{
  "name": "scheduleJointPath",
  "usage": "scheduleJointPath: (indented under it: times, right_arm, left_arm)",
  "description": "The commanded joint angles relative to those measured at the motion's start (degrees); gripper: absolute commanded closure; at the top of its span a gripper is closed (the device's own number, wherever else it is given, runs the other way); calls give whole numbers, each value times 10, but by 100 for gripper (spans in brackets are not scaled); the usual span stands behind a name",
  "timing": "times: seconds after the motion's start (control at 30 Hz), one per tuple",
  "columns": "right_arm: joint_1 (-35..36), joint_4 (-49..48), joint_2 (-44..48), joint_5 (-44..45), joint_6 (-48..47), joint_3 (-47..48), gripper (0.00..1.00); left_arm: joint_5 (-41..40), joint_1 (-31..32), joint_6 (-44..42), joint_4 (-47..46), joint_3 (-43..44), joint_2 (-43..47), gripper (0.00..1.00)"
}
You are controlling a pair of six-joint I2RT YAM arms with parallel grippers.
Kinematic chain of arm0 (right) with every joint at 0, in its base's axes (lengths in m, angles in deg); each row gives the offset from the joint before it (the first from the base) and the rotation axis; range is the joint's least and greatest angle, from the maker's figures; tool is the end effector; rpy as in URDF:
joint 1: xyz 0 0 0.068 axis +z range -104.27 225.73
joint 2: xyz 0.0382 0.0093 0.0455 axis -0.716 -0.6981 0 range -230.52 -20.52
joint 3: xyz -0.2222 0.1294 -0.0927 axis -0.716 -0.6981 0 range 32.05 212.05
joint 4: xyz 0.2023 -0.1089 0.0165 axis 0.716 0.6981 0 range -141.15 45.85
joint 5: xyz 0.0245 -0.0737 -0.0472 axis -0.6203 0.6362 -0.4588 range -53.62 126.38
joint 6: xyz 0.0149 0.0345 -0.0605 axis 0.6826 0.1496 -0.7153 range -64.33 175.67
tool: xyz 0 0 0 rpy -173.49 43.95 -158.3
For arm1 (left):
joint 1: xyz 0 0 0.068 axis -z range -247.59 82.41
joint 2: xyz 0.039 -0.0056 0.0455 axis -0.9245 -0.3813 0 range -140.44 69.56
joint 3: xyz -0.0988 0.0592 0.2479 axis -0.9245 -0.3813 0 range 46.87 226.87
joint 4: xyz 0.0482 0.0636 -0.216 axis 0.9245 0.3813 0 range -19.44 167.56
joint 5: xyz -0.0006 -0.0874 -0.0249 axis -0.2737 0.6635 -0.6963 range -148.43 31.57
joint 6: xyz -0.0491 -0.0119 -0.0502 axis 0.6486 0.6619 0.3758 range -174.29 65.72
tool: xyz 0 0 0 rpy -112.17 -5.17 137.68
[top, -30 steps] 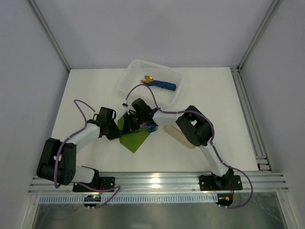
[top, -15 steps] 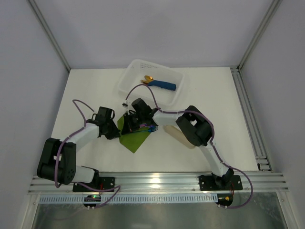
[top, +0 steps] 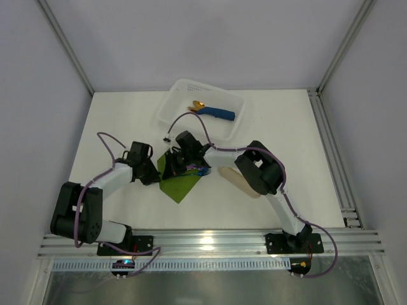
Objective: Place the utensils on the paper napkin and roll it up
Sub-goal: Roll the napkin at the center of the board.
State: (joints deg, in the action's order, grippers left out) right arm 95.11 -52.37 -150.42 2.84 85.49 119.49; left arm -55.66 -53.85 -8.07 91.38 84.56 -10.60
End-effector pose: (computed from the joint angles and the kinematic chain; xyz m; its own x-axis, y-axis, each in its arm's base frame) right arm 0.2870 0.3844 0.1369 -0.8215 -0.3212 -0.4711 -0.5701 0.4460 0.6900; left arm 0.2235 -0.0575 0.1573 -0.7869 -0.5500 -0.2798 -0.4478 0.8209 -0.3543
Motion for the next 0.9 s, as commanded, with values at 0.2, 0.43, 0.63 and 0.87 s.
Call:
scheduleJointPath:
  times: [0.2,0.43,0.63,0.87]
  right_arm:
    - [2,40,86,32,-35,-38,80]
    - [15,81,178,92,-86,-133,74]
    - [65,124,218,140,-136,-172,64]
    - [105,148,223,198,-148,-184,57]
  left_arm:
    - [13,-3,2,-32,-6,-3,94]
    - [11,-3,-1,-22,-10,12,94]
    - [18,-3,3,-26,-16,11,94]
    - [20,-3,5,-25,-19,13,95]
